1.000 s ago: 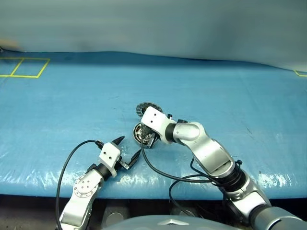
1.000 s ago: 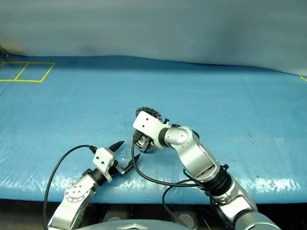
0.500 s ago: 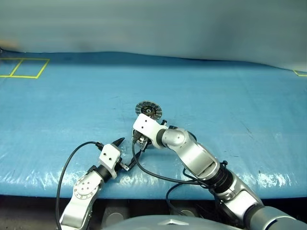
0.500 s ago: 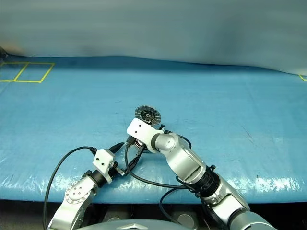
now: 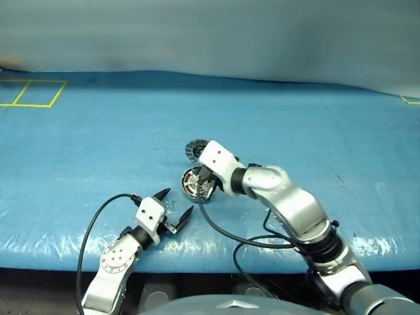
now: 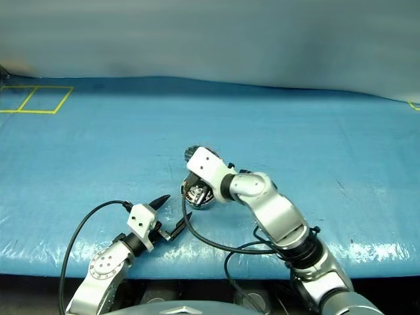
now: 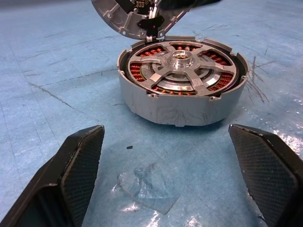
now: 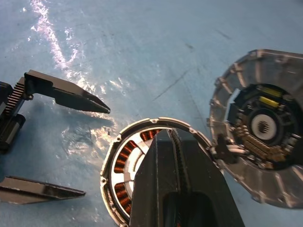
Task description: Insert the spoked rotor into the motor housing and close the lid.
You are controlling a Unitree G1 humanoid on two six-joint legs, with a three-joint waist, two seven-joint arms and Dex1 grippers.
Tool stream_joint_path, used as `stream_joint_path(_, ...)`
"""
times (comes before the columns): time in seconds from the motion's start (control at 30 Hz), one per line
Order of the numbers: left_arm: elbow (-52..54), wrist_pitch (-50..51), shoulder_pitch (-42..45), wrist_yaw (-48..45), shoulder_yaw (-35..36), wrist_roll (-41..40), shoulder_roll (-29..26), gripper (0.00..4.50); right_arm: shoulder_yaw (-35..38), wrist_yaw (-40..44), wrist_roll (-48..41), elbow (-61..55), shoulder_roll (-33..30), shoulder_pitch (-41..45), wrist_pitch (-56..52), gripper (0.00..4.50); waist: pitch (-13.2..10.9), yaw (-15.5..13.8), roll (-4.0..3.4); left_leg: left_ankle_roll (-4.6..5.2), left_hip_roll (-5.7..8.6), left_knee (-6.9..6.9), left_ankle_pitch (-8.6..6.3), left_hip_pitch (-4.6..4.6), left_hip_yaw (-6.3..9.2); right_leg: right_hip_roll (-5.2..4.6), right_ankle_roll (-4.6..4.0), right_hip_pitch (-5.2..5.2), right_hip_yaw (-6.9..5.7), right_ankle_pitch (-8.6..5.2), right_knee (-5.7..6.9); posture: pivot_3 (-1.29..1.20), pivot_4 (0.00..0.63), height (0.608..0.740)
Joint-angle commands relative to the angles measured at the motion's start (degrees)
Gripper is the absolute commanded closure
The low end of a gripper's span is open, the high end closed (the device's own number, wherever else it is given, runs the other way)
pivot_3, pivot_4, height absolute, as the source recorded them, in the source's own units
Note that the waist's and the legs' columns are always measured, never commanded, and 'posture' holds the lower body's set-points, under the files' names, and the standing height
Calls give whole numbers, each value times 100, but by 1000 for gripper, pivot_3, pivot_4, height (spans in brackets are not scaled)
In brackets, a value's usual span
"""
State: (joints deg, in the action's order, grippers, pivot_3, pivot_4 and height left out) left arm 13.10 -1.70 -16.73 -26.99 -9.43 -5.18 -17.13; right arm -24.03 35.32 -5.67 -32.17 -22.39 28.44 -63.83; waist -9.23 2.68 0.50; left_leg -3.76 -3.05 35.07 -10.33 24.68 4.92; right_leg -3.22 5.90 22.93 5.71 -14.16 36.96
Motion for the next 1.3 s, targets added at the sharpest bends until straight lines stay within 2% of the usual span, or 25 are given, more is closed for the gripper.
stream_joint_path(0.03,188,-97,69,10,-65,51,17,0,212,444,-258,-313,-836,-57,-114,4453,0,-10,1,0,0,0,0,0,0,0,-1,1,0,0,0,0,150,740)
stream_joint_path(0.1,176,-139,100,0,-93,56,32,0,275,466,-252,-147,-1241,-64,-174,4453,-1,-17,1,0,0,0,0,1,0,-1,-1,0,0,0,-2,0,150,740)
stream_joint_path(0.23,176,-186,136,-22,-134,97,25,0,486,63,-8,686,-1389,120,-130,4453,-1,6,2,0,0,-1,0,-1,-1,-1,-1,2,0,-1,0,0,150,740)
stream_joint_path(0.37,189,-284,141,-68,-150,41,36,0,705,-520,256,1624,-1047,343,285,4453,-2,11,3,1,2,0,0,3,-2,-1,0,2,1,0,-2,0,150,740)
stream_joint_path(0.47,253,-294,96,-91,-164,6,23,0,952,-1033,414,2587,-548,530,1207,4453,-3,25,2,1,1,-3,0,1,-2,1,0,2,1,1,-1,0,150,740)
stream_joint_path(0.53,262,-318,79,-87,-176,30,13,0,1029,-1101,453,3139,-320,600,2263,4453,-3,38,3,1,1,-4,1,2,-2,1,2,0,1,1,-2,0,150,740)
stream_joint_path(0.63,259,-351,59,-99,-180,24,3,0,1150,-555,63,3814,0,819,2890,4453,-6,48,0,2,2,-5,0,3,-2,1,4,-2,1,2,-5,0,150,740)
stream_joint_path(0.87,236,-403,34,-75,-239,19,57,0,1607,687,-1061,4966,690,1437,2423,4453,-8,102,-4,4,1,-3,2,-1,0,3,6,-5,1,5,2,0,150,740)
stream_joint_path(1.07,185,-426,13,-53,-398,45,191,0,1521,1049,-1214,5651,1127,1790,2160,4453,-11,105,-9,4,1,-3,2,0,0,3,6,-5,1,6,2,0,150,740)
stream_joint_path(1.3,122,-448,23,12,-462,105,297,0,1401,2108,-1505,6125,1419,2044,1779,4453,-14,109,-15,4,1,-4,2,0,2,5,7,-5,1,6,4,0,150,740)
